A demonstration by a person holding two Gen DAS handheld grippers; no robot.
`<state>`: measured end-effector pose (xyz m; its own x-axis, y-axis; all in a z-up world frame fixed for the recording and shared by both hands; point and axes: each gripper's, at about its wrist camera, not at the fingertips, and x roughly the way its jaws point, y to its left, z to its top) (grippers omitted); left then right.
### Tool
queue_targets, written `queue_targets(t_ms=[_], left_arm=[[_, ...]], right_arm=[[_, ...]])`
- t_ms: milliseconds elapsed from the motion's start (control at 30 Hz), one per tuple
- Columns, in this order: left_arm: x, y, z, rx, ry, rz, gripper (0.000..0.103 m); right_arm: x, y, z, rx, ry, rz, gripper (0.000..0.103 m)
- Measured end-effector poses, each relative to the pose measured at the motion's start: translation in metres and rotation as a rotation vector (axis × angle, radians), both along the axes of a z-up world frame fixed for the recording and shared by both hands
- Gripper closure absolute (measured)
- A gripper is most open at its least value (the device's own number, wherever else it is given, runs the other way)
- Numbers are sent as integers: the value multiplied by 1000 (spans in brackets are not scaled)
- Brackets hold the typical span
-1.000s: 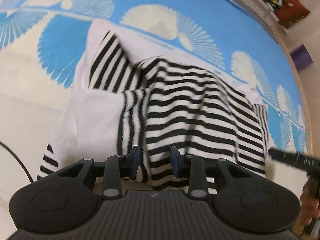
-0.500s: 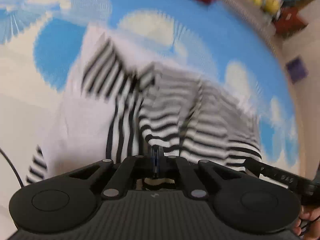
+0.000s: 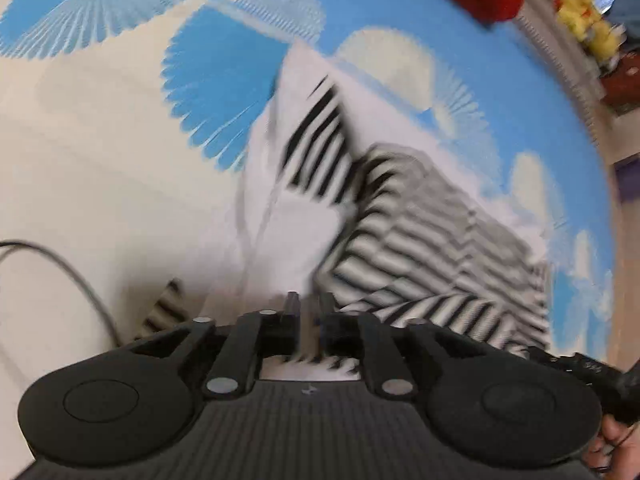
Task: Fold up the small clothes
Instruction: 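Fold the hood end over toward the hem with both tools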
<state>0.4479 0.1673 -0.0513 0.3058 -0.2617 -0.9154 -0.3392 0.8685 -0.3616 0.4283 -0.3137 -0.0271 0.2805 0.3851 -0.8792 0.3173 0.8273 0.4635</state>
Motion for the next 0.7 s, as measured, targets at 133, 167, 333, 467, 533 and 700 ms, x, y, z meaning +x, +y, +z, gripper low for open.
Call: queue_targets(t_ms=[133,167,333,467,533,700], left_arm=[[2,-1,5,-49,-49,31,65],[3,-3,0,-52,-31,35,65],[8,-15,-22,-15,34,11,78],[5,-14,21,-71,-235,14,102],[-2,-9,53,-106,-410,11,102],[1,5,32,-53,-214,33,102]], right_arm=[[-2,0,19,-82,-96,21,47],[2,-1,18,-86,-94,23,47],[8,7,4,-86,-49,54,51],[12,15,12,77,-182,-11,99],[8,6,29,302,-325,-99,100],[13,-1,11,252,-161,-112,96]])
